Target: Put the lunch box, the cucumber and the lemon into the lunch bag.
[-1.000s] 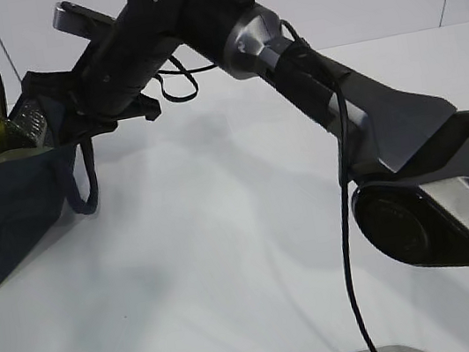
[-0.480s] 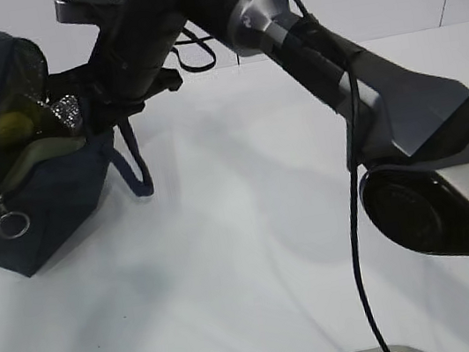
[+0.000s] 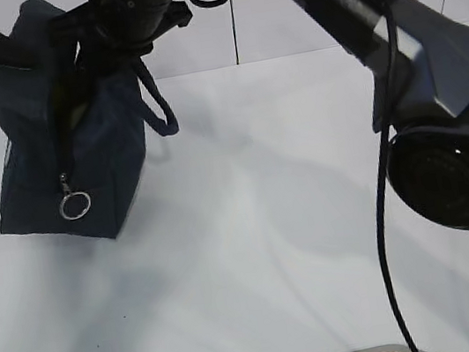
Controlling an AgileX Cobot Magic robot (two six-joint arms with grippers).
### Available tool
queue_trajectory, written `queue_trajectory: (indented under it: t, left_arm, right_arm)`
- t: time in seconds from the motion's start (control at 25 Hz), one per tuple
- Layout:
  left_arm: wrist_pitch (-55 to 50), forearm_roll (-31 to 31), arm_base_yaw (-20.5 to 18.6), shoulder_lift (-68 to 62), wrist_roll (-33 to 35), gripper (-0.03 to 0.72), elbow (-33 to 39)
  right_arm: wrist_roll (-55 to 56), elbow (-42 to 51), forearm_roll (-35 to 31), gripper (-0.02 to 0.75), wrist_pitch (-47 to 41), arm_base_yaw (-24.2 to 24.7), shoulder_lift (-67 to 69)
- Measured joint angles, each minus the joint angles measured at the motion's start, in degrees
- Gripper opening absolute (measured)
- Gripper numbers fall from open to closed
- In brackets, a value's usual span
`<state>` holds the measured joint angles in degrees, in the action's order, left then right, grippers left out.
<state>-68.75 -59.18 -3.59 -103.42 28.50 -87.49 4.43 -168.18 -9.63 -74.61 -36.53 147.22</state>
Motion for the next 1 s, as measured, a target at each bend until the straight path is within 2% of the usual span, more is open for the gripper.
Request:
queue_trajectory:
  t: [0.28, 0.44, 0.6, 0.8, 1.0]
  left_arm:
    - [0.0, -2.15, 1.99, 0.0, -0.04, -0.006, 0.0]
    - [0.0, -2.7, 2.02, 0.0, -0.04, -0.006, 0.0]
    - [0.0, -2.7, 2.9, 0.0, -0.13, -0.006, 0.0]
    - [0.0, -2.91, 7.22, 0.0, -0.13, -0.006, 0.0]
    - [1.97, -3.98, 12.35, 0.0, -0.13, -0.006, 0.0]
  right_arm:
    - [-3.09, 3.36, 3.6, 0.011, -0.29, 0.0, -6.06]
    - [-4.77, 12.89, 4.79, 0.01, -0.17, 0.0, -12.0]
    - [-5.14, 25.57, 8.68, 0.01, 0.05, 0.0, -18.02]
    - [-5.26, 35.78, 15.11, 0.01, 0.28, 0.0, -24.8]
    - [-5.38, 37.81, 21.13, 0.01, 0.28, 0.0, -28.94]
